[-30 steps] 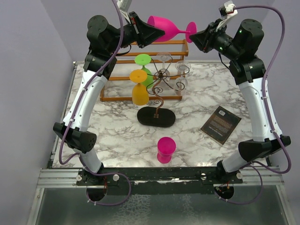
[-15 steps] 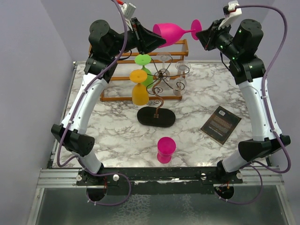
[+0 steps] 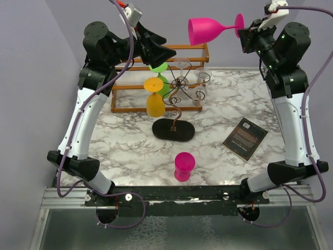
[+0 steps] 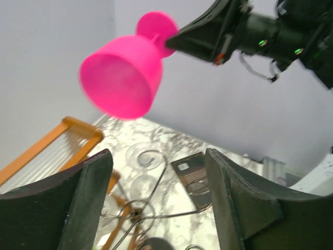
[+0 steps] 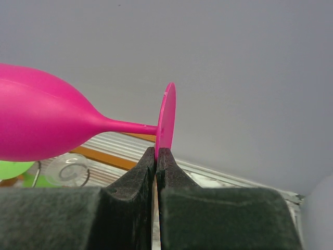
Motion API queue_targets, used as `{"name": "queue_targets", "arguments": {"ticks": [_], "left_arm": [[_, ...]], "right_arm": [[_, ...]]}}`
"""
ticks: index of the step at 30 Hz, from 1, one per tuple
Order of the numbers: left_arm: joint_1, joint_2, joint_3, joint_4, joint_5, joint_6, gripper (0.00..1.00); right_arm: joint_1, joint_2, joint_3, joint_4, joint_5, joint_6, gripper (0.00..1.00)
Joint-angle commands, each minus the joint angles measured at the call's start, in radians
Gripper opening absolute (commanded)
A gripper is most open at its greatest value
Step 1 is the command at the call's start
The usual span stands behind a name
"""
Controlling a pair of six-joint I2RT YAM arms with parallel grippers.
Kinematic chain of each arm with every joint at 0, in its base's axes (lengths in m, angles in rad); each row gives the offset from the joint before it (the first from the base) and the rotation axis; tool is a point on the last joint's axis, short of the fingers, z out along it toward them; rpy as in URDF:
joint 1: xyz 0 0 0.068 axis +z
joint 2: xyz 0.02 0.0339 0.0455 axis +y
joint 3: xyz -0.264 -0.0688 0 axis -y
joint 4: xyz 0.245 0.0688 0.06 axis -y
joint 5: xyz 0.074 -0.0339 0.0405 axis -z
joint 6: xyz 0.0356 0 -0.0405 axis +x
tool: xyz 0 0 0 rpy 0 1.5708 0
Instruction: Place the wine glass upside down on the wine glass rack
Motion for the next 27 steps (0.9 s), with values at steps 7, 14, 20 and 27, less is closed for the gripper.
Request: {"name": "queue_targets", "arguments": {"ticks": [7,14,20,27], "left_arm": [[0.04,-0.109,0.061,-0.297,-0.24,0.371,0.82],[0.041,-0.133,0.135,-0.445,-0.504,0.617,0.82],[0.041,-0.147,0.174,-0.537,-0.618,0.788,0.82],[0.043,-0.151,0.168,-0.566,-0.673,0.871,0.82]], "right_arm": [[-0.039,-0.07,0.09,-0.03,0.114,-0.262,0.01],[-0.04,-0.086,0.149,-0.143,0.122,-0.552,0.01],[-0.039,-0.105,0.167,-0.375,0.002,-0.782,0.01],[-0.037,-0.13,0.089,-0.659,-0.156,-1.065,0.01]]}}
